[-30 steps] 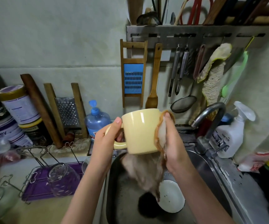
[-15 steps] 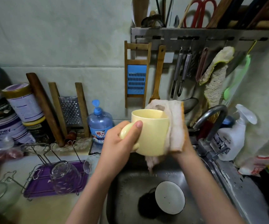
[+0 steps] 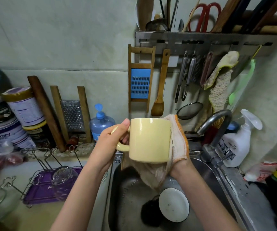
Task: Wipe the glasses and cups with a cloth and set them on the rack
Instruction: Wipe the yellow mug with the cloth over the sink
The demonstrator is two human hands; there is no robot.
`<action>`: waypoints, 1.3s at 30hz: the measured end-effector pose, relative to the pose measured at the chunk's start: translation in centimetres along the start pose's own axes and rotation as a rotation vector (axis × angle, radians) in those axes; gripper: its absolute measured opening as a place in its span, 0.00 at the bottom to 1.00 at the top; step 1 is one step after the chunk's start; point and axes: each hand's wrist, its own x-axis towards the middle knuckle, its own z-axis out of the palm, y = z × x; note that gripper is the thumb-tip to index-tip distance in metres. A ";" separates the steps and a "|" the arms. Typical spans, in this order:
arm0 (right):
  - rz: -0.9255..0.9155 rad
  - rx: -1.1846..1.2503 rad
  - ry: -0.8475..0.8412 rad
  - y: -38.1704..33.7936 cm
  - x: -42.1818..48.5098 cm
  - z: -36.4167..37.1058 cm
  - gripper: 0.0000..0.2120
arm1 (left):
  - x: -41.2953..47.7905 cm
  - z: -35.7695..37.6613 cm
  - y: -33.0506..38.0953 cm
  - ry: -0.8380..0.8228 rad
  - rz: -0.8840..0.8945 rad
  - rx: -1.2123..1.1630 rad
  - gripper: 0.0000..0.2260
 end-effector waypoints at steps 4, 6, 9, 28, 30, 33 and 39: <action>-0.036 0.047 0.141 0.0 -0.1 0.5 0.31 | 0.3 0.0 -0.2 0.140 -0.036 0.340 0.20; -0.044 0.033 0.201 0.2 0.2 0.2 0.31 | 0.1 0.0 -0.3 0.344 0.082 0.530 0.25; -0.090 0.007 0.190 0.0 0.5 0.1 0.29 | -1.6 1.0 0.3 0.417 0.323 0.723 0.26; -0.257 -0.282 0.175 -0.4 -0.8 1.4 0.22 | -3.2 4.4 -1.1 0.032 -0.032 -0.013 0.39; -0.224 -0.306 0.104 -0.4 -1.3 1.3 0.22 | -3.2 4.5 -1.2 0.045 -0.026 -0.047 0.39; -0.368 -0.645 -0.010 -0.2 -2.2 1.2 0.26 | -3.1 4.8 -1.2 0.131 -0.015 -0.065 0.37; -0.744 -1.139 0.124 2.9 -3.5 2.8 0.23 | -2.1 4.5 -0.5 0.222 -0.010 -0.050 0.29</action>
